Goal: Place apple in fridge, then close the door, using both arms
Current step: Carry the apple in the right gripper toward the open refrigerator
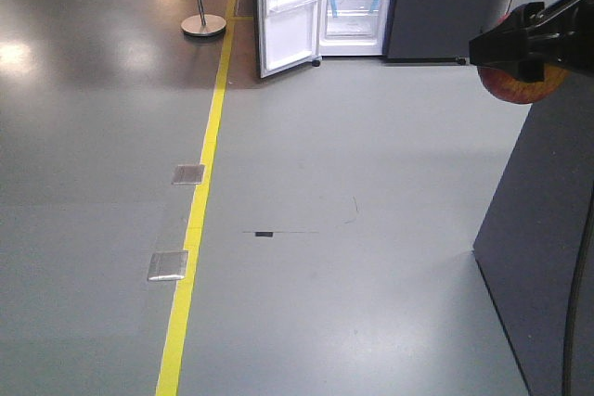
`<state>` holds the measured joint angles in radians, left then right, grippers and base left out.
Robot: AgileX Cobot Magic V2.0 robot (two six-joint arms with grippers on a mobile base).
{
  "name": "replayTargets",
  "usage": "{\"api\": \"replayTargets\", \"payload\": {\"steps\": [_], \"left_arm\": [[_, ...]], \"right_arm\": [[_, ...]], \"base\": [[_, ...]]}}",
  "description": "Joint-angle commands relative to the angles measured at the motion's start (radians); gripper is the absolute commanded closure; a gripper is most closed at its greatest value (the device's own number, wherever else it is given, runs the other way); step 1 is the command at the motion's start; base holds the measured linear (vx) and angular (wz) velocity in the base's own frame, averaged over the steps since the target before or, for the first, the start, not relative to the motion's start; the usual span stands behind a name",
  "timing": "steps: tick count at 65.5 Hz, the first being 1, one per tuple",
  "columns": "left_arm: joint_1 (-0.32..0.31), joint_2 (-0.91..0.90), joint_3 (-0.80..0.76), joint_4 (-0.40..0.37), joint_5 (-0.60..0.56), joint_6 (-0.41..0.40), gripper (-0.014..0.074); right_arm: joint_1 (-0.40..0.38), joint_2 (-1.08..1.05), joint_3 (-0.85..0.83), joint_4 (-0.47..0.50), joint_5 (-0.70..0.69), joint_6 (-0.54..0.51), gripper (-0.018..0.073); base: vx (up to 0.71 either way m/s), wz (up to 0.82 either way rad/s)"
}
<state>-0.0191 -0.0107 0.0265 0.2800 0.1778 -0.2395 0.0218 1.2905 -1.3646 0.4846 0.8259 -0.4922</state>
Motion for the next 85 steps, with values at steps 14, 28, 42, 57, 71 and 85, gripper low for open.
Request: {"api": "replayTargets", "payload": {"steps": [14, 28, 42, 57, 71, 85], "left_arm": [[0.001, -0.017, 0.014, 0.003, -0.072, -0.003, 0.0604], [0.001, -0.017, 0.014, 0.003, -0.072, -0.003, 0.0604], [0.001, -0.017, 0.014, 0.003, -0.072, -0.003, 0.0604], [0.001, -0.017, 0.014, 0.003, -0.072, -0.003, 0.0604], [0.001, -0.017, 0.014, 0.003, -0.072, -0.003, 0.0604], [0.001, -0.017, 0.014, 0.003, -0.072, -0.003, 0.0604]], "right_arm": [[0.001, -0.029, -0.029, 0.026, -0.063, -0.004, 0.0426], [0.001, -0.029, -0.029, 0.026, -0.063, -0.004, 0.0426], [0.001, -0.029, -0.029, 0.026, -0.063, -0.004, 0.0426], [0.001, -0.029, -0.029, 0.026, -0.063, -0.004, 0.0426], [0.001, -0.029, -0.029, 0.026, -0.063, -0.004, 0.0426], [0.001, -0.029, -0.029, 0.026, -0.063, -0.004, 0.0426]], "base": [[0.19, -0.01], [0.2, 0.0], [0.2, 0.02], [0.21, 0.02], [0.2, 0.02], [0.2, 0.02]]}}
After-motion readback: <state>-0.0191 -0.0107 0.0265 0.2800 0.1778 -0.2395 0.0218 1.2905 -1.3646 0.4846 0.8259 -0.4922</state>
